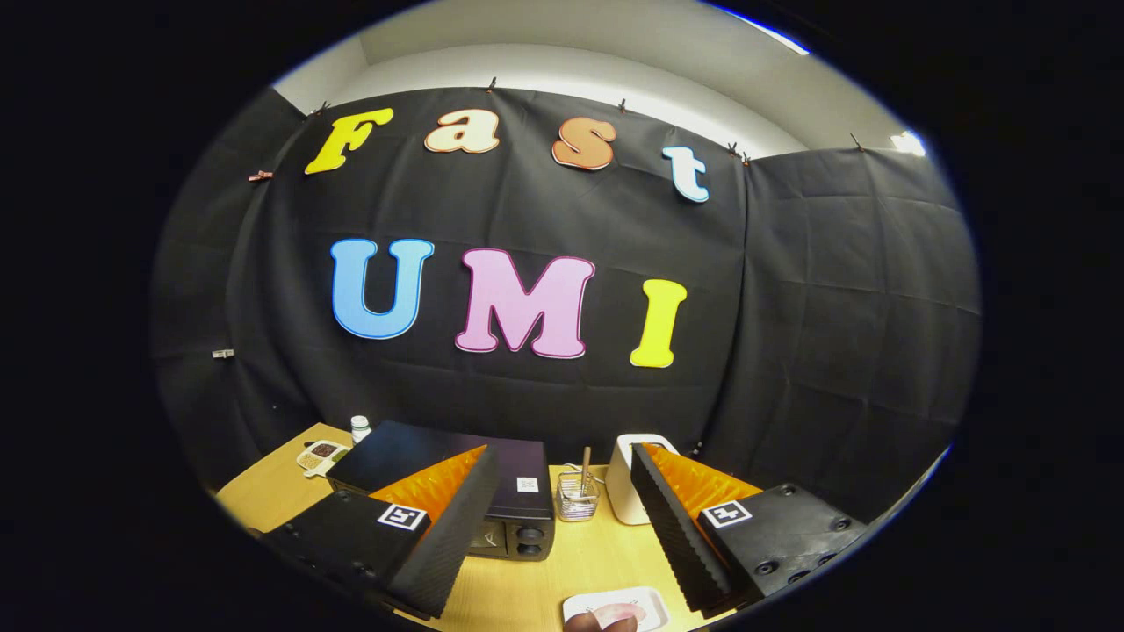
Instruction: Open the toaster oven, put the food inside, and close the toaster oven door.
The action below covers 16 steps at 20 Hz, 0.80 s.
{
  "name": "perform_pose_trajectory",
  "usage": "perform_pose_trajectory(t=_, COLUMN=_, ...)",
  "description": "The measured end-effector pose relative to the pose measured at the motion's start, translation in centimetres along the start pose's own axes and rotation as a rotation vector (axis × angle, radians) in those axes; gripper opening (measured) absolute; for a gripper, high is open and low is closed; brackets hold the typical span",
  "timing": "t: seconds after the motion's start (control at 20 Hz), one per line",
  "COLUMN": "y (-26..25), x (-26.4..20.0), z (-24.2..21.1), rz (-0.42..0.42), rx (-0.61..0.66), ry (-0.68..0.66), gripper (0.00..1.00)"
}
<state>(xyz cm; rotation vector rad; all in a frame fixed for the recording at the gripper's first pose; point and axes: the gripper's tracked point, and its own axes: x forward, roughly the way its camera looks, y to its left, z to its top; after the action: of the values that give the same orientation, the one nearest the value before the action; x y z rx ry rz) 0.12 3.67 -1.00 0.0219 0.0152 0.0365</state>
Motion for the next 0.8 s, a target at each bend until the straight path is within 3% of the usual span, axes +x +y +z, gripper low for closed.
perform_pose_trajectory(t=0.45, y=9.0, x=2.6, z=-4.6, rz=0.079, rx=0.055, ry=0.088, gripper=0.98)
perform_pose_trajectory(t=0.8, y=14.5, x=5.9, z=-10.3, rz=0.133, rx=0.015, ry=0.191, gripper=0.98)
